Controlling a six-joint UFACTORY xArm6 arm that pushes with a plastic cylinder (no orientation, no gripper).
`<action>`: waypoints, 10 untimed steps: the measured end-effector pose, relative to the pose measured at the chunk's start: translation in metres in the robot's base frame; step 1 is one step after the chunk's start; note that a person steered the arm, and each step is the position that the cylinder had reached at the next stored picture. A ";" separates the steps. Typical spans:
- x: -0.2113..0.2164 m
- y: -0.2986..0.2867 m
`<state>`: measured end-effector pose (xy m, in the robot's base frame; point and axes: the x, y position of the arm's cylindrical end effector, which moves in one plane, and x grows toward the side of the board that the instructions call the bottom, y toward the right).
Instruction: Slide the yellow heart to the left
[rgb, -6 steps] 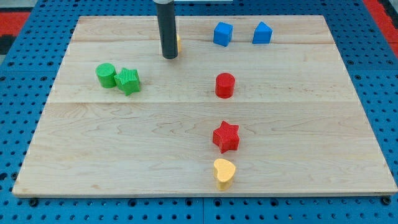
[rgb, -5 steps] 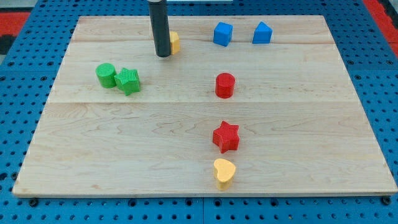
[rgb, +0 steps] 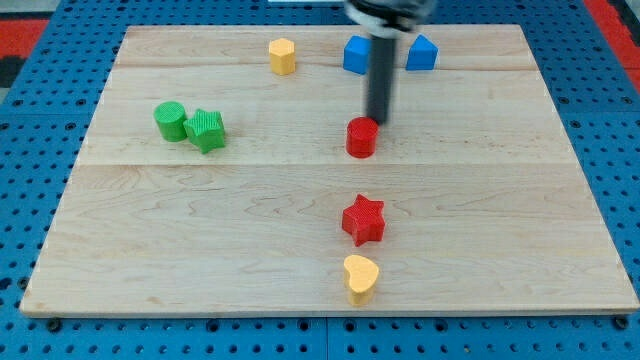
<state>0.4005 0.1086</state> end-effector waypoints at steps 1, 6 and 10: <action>0.098 0.103; 0.151 -0.200; 0.126 -0.227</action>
